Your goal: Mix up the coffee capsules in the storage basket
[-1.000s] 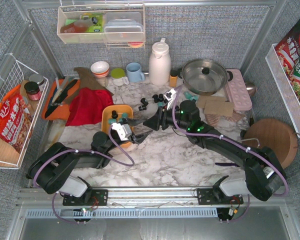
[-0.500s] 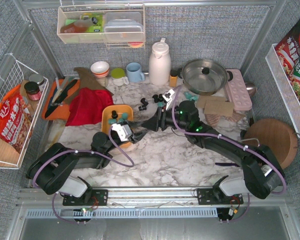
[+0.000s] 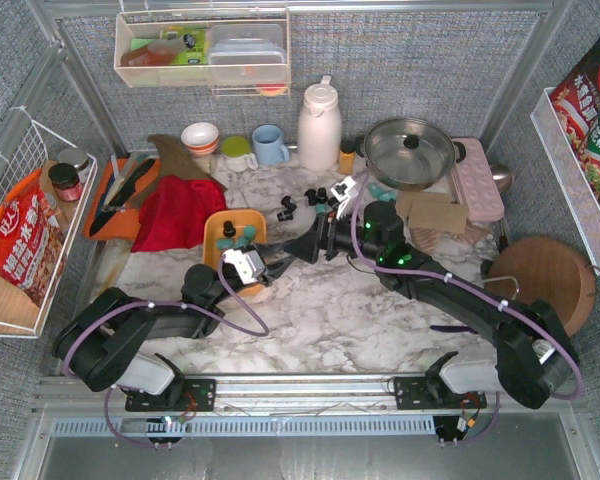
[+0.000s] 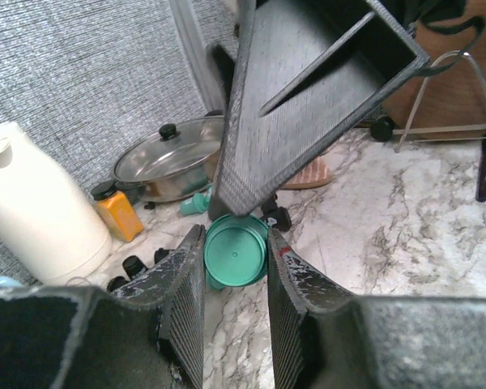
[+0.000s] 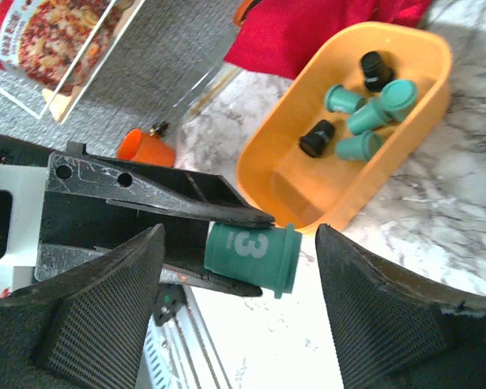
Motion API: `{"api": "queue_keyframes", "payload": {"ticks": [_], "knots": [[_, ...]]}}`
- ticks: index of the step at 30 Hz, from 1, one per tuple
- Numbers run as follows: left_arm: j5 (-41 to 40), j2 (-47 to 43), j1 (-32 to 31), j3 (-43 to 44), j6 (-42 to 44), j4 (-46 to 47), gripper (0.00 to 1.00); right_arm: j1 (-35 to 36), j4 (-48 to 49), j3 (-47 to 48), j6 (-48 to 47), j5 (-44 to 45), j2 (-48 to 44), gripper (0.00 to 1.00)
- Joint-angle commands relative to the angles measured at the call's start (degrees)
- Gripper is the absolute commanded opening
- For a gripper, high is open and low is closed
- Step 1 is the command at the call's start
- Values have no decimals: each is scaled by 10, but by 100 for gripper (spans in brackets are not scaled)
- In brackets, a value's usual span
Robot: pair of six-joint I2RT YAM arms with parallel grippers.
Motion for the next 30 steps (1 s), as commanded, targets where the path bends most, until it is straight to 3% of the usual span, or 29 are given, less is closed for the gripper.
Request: {"api": "queue_keyframes", "payload": {"ticks": [1, 6, 10, 14, 17, 19, 26, 30], "knots": [[-62, -7, 0, 1, 15, -25, 19, -7, -64, 7, -66, 88, -28, 80], [-280, -19, 1, 6, 6, -96, 18, -9, -182, 45, -187, 215, -26, 78], [-431, -19, 18, 29, -27, -198, 20, -15, -253, 87, -253, 346, 34, 76], [-447, 4, 58, 55, -115, -263, 23, -42, -316, 158, -246, 381, 128, 75], [-441, 24, 84, 64, -161, -284, 25, -52, -312, 185, -241, 401, 191, 74], [-451, 33, 92, 69, -177, -301, 32, -58, -303, 202, -244, 415, 230, 72], [-490, 29, 100, 75, -218, -324, 76, -74, -306, 271, -232, 401, 337, 71], [-490, 22, 100, 77, -221, -330, 86, -78, -305, 295, -225, 394, 376, 69]]}}
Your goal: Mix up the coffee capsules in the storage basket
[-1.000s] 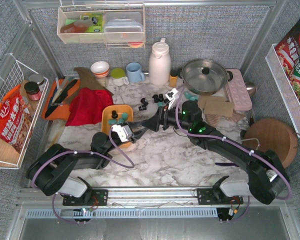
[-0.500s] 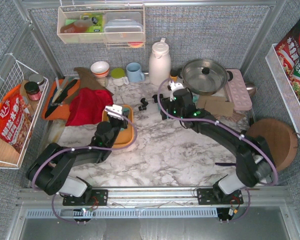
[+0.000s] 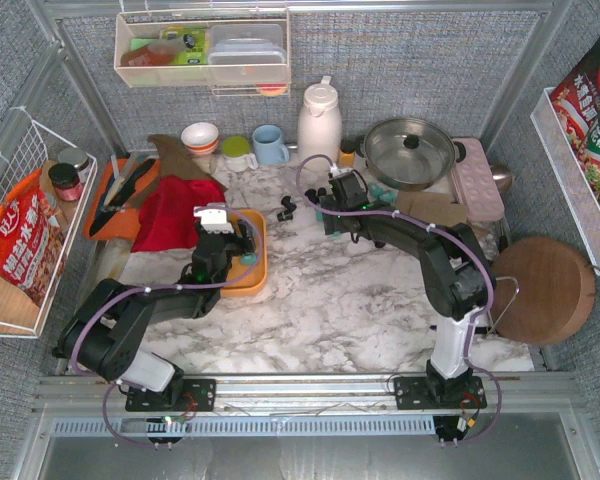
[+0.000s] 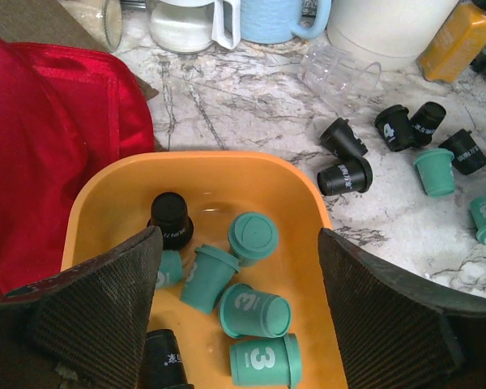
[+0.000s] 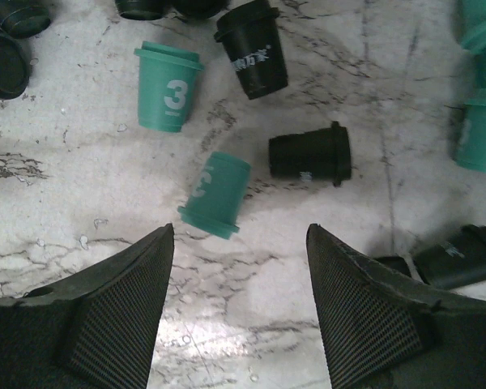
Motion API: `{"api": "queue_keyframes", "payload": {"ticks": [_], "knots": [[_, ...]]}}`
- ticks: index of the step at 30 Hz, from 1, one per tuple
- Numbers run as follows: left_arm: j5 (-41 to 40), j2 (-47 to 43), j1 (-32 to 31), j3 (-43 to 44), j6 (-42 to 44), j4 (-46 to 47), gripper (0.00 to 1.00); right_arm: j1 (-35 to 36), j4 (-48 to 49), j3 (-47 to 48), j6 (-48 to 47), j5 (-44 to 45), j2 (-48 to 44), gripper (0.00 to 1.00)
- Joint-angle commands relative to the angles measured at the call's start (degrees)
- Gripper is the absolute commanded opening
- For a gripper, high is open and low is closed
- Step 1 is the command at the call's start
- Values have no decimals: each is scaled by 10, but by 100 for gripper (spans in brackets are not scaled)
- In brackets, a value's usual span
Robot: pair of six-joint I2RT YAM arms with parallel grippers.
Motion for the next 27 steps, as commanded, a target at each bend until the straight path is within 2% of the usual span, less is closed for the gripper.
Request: {"api": "queue_keyframes", "payload": {"ticks": [1, 8, 17, 23, 27], "knots": [[-6, -9, -1, 7, -12, -5, 87, -4, 1, 23, 15, -6, 31, 68], [26, -22, -1, 30, 22, -41, 89, -7, 2, 41, 35, -29, 65, 60], [73, -29, -5, 36, 54, -44, 90, -7, 7, 38, 37, -39, 68, 51], [175, -23, -21, 41, 125, -26, 90, -8, 12, 9, 33, -63, 23, 42], [248, -16, -34, 32, 150, 19, 90, -8, 17, -20, 30, -87, -36, 38]]}}
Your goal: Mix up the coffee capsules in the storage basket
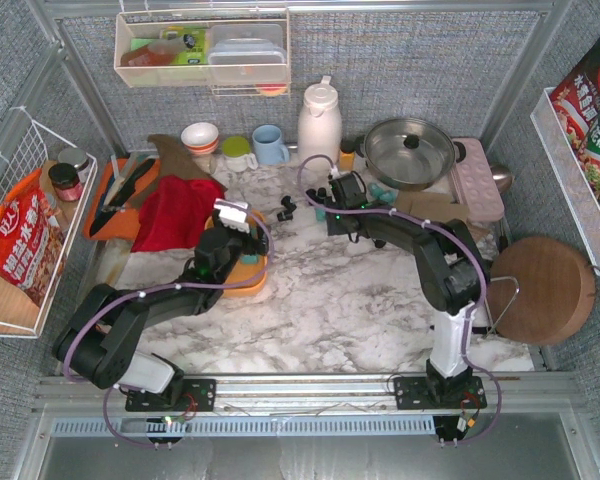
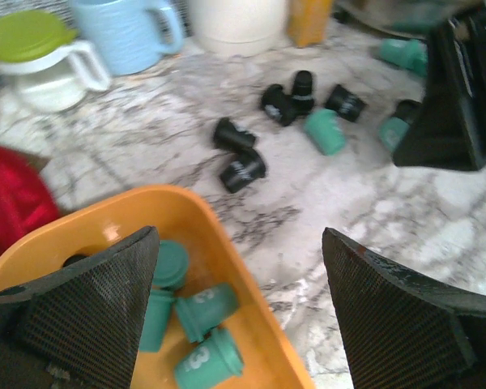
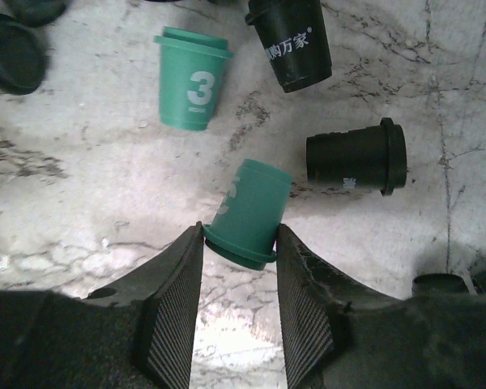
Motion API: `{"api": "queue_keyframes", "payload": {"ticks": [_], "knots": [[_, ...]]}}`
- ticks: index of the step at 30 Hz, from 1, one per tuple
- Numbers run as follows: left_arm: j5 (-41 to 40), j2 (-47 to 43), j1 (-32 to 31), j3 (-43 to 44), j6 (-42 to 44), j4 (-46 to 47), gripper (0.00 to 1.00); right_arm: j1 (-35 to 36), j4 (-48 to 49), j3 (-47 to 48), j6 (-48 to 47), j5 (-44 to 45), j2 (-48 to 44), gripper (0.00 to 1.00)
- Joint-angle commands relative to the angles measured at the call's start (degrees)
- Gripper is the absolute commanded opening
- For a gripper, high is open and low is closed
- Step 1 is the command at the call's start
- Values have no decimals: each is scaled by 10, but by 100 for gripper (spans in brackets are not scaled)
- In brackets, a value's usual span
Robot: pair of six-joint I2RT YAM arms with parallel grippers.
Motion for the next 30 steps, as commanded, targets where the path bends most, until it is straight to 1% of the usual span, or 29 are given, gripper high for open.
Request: {"api": "queue_keyframes", "payload": {"ticks": [1, 5, 7, 9, 10, 11, 13, 16, 19, 21, 30], "knots": [[114, 8, -10, -9, 46, 74, 90, 0, 18, -29, -2, -36, -62, 38], [189, 14, -21, -28, 60, 140, 90, 3, 41, -87, 12, -93, -146, 37], [221, 19, -26, -37, 62, 168, 92, 6, 77, -123, 20, -133, -194, 37], [250, 26, -28, -45, 48, 205, 94, 9, 118, -160, 36, -180, -238, 37], [267, 31, -29, -50, 41, 227, 98, 9, 141, -181, 47, -203, -257, 37], [287, 37, -29, -53, 34, 247, 99, 9, 168, -205, 59, -223, -276, 37], [322, 50, -31, -62, 15, 305, 99, 11, 216, -239, 81, -261, -308, 37], [341, 66, -34, -72, -8, 365, 99, 18, 268, -272, 107, -297, -342, 37], [359, 64, -40, -74, 6, 370, 99, 30, 290, -287, 117, -317, -361, 37], [356, 57, -47, -76, 21, 360, 99, 38, 297, -292, 120, -320, -369, 37], [273, 27, -74, -79, 78, 295, 99, 83, 318, -302, 132, -324, -371, 37]]}}
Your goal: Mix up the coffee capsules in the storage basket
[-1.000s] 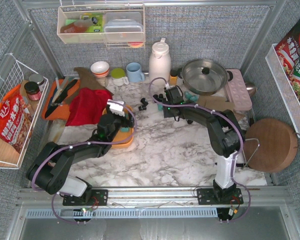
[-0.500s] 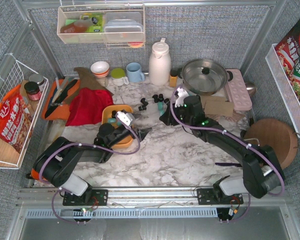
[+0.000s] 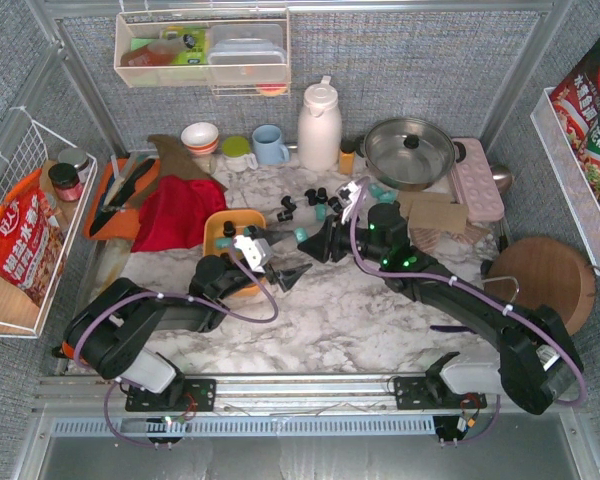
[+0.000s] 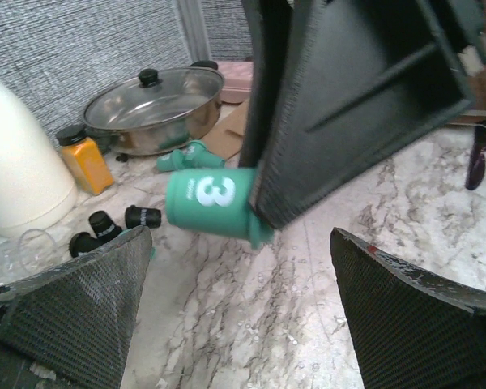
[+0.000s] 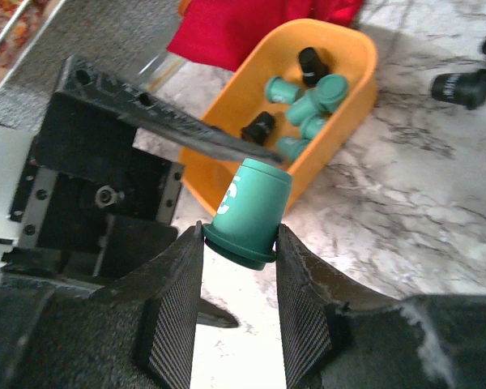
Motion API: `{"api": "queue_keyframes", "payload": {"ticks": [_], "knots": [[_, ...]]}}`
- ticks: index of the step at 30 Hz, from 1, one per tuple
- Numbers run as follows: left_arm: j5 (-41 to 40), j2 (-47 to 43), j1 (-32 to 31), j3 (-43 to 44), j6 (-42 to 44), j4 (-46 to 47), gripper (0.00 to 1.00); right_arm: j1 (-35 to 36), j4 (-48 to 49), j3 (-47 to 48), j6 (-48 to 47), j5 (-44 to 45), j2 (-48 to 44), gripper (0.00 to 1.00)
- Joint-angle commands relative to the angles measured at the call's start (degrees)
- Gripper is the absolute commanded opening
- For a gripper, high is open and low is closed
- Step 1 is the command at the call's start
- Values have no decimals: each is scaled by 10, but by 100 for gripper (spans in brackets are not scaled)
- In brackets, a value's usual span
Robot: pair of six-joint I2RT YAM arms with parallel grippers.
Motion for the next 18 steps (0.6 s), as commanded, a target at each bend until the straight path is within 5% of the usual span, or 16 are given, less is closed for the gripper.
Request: {"api": "queue_keyframes", "payload": {"ticks": [1, 12, 18], "knots": [[-42, -11, -5, -1, 32, -15, 99, 14, 43, -9, 11, -9, -1, 37], [-27, -17, -10, -15, 46, 25, 99, 25, 22, -4, 9, -5, 6, 37], [-9, -17, -12, -19, 51, 33, 88, 30, 22, 1, 13, -9, 14, 37]]}}
